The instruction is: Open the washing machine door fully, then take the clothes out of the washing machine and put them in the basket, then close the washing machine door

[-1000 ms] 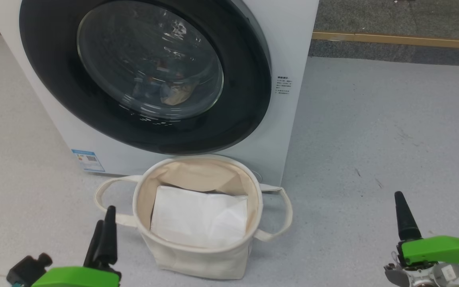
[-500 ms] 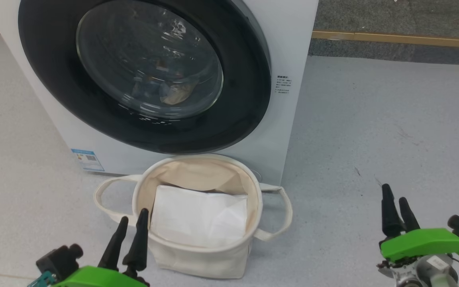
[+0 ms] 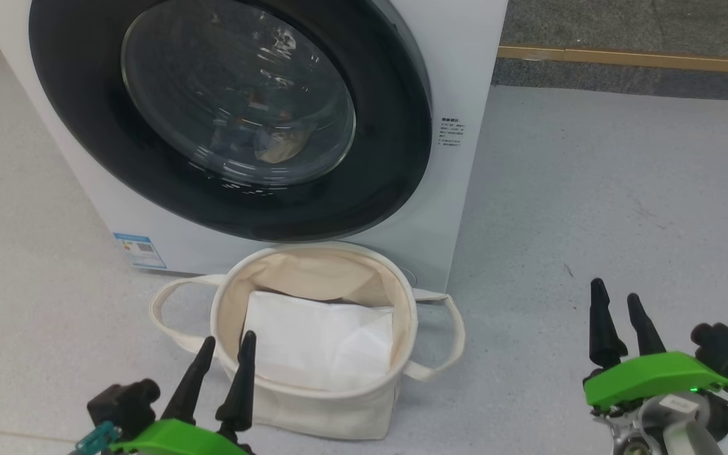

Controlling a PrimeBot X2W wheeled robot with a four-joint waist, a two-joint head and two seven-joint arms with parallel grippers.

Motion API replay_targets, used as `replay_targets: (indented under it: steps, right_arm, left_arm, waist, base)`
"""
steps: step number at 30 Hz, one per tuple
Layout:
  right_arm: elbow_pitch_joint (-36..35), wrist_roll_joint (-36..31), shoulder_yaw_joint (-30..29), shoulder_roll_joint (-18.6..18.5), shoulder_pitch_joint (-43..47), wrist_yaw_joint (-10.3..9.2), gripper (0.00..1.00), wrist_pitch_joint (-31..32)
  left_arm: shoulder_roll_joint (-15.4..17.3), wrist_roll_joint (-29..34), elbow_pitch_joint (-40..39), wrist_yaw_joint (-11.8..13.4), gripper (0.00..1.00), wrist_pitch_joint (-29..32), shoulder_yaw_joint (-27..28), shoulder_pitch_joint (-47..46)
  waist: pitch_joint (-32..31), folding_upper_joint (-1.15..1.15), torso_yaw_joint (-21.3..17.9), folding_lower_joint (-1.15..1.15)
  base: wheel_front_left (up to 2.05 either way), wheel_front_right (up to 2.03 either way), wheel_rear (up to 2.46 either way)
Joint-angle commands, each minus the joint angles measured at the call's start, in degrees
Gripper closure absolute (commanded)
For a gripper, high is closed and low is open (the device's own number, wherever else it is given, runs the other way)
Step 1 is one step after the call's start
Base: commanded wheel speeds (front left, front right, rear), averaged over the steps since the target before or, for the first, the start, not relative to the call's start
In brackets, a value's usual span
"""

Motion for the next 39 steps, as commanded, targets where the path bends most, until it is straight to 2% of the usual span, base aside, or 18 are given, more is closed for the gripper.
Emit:
replay_targets:
  steps: [1,28,39]
  right_arm:
    - [-2.42,-1.66,0.96,-0.63,-3.47,0.02,0.00,-0.88]
    - [-4.16,-21.92,5.13,-0.41,-5.78,0.02,0.00,-5.57]
    - [-2.69,-18.21,5.71,-0.01,-6.09,0.02,0.00,-7.24]
  left_arm:
    - [1.10,1.65,-2.24,0.25,0.00,-0.83,0.77,-3.41]
    - [4.27,19.65,-3.54,5.12,0.00,-5.52,-8.10,-6.07]
    - [2.92,21.16,-2.27,6.78,0.00,-7.20,-7.00,-5.41]
  waist:
    - [0.00,0.00,0.01,0.00]
    - [0.71,0.00,0.13,0.00]
    - [0.72,0.00,0.26,0.00]
  base:
    - [0.00,0.00,0.00]
    - [0.00,0.00,0.00]
    - [0.00,0.00,0.00]
